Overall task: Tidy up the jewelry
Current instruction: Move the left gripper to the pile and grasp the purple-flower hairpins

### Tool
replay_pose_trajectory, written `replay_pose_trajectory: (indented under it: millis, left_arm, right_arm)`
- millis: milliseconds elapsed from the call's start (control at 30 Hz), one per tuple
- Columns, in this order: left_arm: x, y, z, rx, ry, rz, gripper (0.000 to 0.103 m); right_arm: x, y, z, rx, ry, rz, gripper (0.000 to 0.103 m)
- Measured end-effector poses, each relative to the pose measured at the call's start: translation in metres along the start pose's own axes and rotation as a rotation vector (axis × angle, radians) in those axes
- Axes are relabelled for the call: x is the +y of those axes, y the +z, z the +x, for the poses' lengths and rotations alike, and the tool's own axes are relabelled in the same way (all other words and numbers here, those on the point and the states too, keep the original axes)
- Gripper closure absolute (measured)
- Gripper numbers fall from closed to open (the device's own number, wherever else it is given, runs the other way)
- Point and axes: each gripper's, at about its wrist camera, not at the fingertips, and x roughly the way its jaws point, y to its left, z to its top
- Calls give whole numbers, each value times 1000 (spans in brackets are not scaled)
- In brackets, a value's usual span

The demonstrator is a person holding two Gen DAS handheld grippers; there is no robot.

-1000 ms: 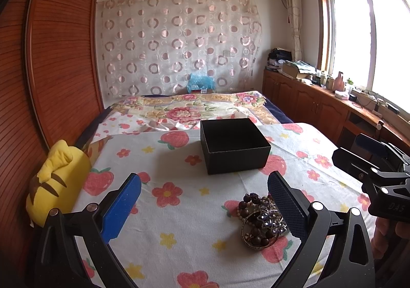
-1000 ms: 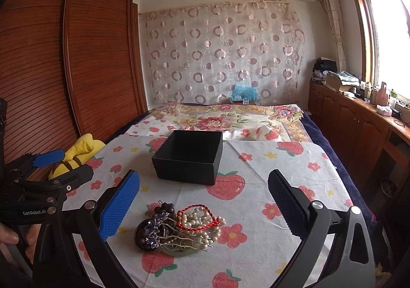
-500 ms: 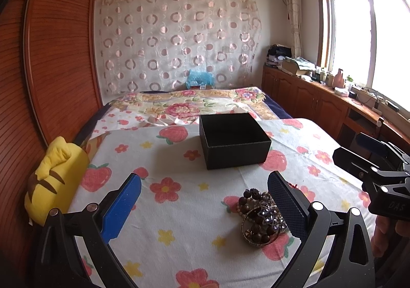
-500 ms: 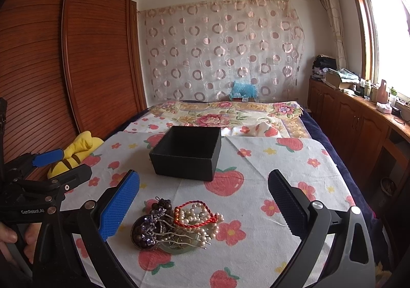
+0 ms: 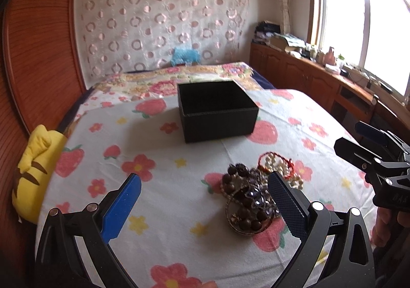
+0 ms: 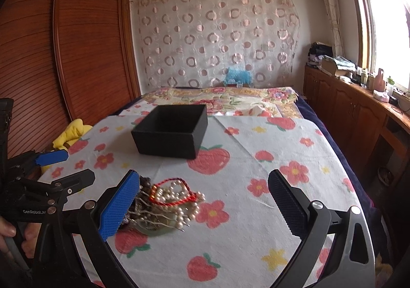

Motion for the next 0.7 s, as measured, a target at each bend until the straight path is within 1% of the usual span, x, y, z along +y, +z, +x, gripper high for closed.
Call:
replay_pose_trajectory:
  millis: [333, 500, 567, 633, 667, 700]
  left_arm:
    - [-23, -8, 33, 93, -34, 64, 7]
    - [-23, -8, 39, 106, -80, 47, 8]
    - [-23, -9, 42, 120, -110, 40, 15]
    - [-24, -7, 47, 142, -122, 39, 31]
    - [-25, -8, 49, 150, -134, 39, 35]
    - [-26, -8, 50, 155, -140, 39, 41]
  right_arm:
    - [-19, -25, 21, 80, -11, 4, 2]
    - [-25, -34, 29, 110, -14, -1, 2]
    - [-25, -37, 33, 126, -17, -2, 2]
    - [-26, -38, 35, 134, -10, 5, 2]
    - [-26, -38, 35, 130, -11, 5, 2]
    - [-26, -38, 36, 131, -11, 4, 2]
